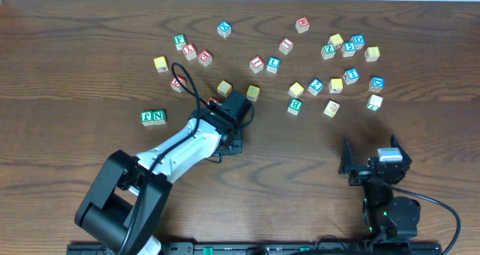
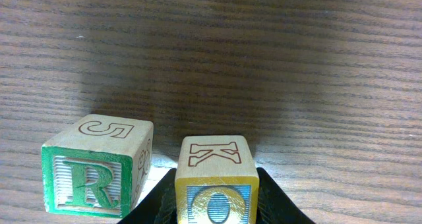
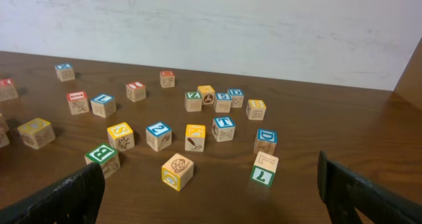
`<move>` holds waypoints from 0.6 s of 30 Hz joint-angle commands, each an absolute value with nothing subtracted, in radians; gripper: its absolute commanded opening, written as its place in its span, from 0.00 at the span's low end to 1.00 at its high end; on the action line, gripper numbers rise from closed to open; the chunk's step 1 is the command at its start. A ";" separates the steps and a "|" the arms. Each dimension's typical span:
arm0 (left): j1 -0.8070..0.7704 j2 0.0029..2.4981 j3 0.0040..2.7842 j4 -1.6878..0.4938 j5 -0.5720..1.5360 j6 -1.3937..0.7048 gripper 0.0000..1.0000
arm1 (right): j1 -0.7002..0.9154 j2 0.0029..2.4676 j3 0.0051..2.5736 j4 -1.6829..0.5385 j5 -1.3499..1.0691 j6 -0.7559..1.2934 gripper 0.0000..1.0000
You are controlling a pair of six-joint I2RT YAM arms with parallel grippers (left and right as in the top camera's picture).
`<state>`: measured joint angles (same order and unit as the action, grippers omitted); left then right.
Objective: Spell out ROBOT
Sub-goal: 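Align the O block right of R and release it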
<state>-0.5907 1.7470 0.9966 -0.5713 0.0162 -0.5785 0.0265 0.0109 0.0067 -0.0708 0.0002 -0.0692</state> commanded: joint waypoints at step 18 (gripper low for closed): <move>-0.592 1.720 1.012 -0.588 0.008 -0.576 0.48 | 0.020 0.007 0.006 -0.075 0.009 -0.060 0.99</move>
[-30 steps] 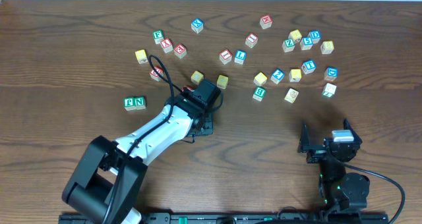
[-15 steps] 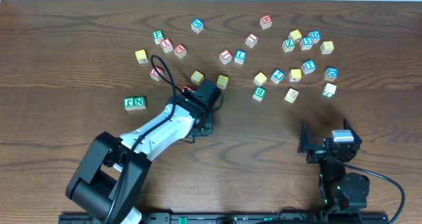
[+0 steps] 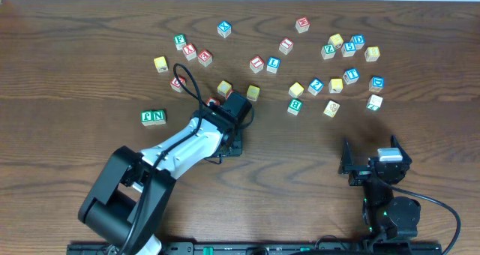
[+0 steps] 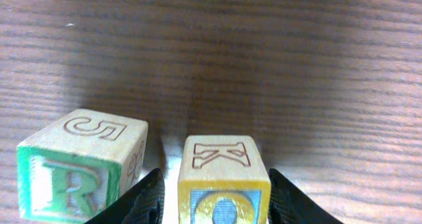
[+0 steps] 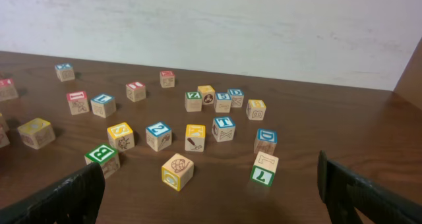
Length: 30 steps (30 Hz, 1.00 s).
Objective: Spell out ROBOT
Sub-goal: 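Align the O block right of R and release it, then raise the left gripper and move it over the green B block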
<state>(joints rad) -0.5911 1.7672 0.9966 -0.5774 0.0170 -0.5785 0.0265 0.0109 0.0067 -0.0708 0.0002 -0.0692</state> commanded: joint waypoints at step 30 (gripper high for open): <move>-0.583 1.657 1.482 -0.918 0.008 -0.293 0.77 | 0.020 0.007 0.006 -0.075 0.009 -0.060 0.99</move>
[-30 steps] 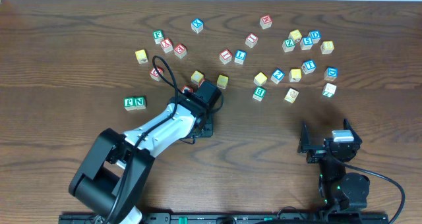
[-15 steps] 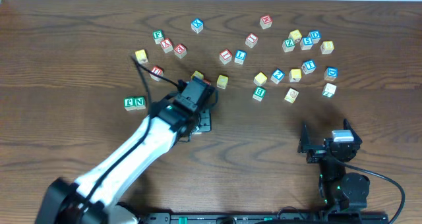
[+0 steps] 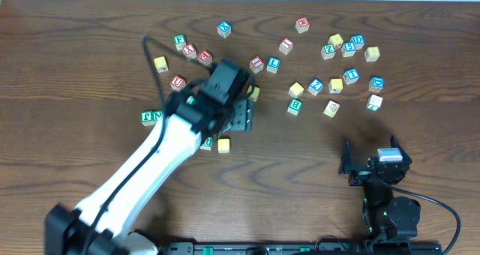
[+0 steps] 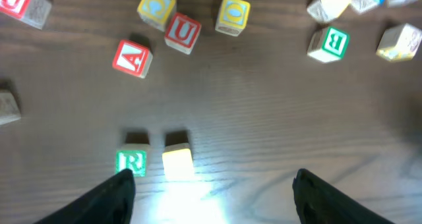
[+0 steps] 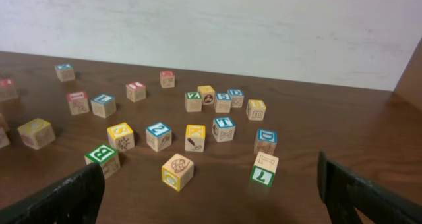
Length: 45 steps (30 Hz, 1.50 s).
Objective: Spell out ROBOT
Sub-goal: 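Raise the left gripper and move it over the green B block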
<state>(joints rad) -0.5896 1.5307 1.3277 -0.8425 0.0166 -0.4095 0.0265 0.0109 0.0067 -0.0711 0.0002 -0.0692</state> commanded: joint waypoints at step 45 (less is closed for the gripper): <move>-0.708 2.092 1.721 -0.796 0.221 -0.030 0.76 | 0.020 0.007 0.006 -0.075 0.009 -0.060 0.99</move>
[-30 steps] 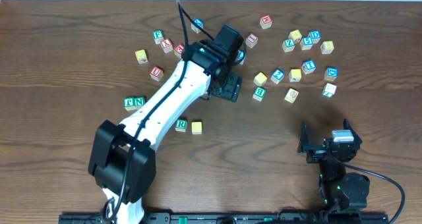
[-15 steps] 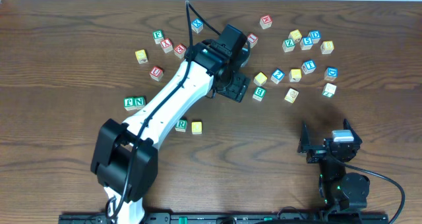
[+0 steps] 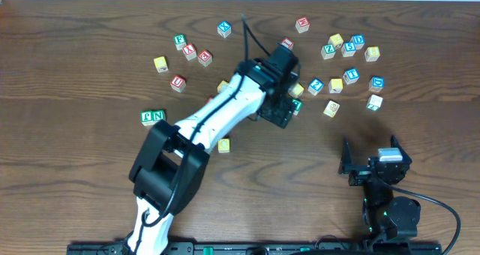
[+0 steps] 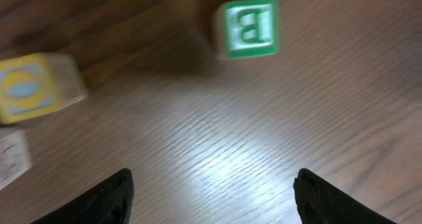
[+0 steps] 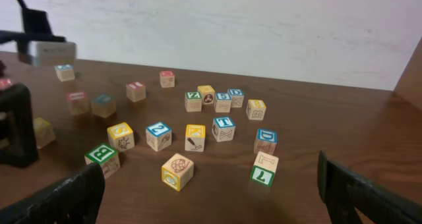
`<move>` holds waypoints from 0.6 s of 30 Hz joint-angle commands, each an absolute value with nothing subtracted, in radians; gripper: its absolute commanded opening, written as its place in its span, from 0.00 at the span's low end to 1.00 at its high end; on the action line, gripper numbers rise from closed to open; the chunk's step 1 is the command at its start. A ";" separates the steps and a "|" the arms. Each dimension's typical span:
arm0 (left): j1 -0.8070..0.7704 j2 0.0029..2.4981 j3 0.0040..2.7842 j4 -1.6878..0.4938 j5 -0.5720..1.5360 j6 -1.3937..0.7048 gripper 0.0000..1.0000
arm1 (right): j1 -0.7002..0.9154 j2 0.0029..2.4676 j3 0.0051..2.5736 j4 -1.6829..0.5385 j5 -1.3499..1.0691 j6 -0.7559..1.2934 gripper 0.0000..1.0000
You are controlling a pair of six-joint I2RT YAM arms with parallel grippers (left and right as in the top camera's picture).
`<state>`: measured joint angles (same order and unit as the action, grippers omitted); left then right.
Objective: Spell out ROBOT
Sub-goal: 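Raise the left gripper and move it over the green B block, then lower the left gripper onto the green B block and close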
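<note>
My left gripper [image 4: 211,201] hangs open and empty just short of a green B block [image 4: 249,28], which stands at the edge of the gripper [image 3: 279,112] in the overhead view. A yellow block with a blue ring mark [image 4: 33,85] lies to its left. The placed yellow O block [image 3: 223,145] stands in the middle of the table; the R block beside it is covered by my left arm. Low at the near right, my right gripper [image 5: 211,197] is open and holds nothing. A blue T block [image 5: 224,128] stands among the loose ones.
Loose letter blocks lie scattered across the far half of the table, with a cluster at the far right [image 3: 349,49]. Green blocks F and N [image 3: 153,117] sit at the left. A green-faced block [image 5: 264,171] and a yellow one [image 5: 178,171] lie nearest my right gripper.
My left gripper was open high above the R and yellow O blocks; now it is to the right, low by the green B block. The right arm has not moved.
My left gripper was shut on the yellow O block, set down right of the green R. Then its jaws stood apart around the block. Then it was high above the pair, open. Now it is over by the green B.
</note>
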<state>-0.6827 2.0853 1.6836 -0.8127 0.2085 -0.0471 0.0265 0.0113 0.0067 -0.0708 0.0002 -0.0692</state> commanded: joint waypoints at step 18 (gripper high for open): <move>-0.728 2.187 1.721 -0.653 0.218 -0.064 0.72 | 0.020 0.007 0.006 -0.075 0.009 -0.060 0.99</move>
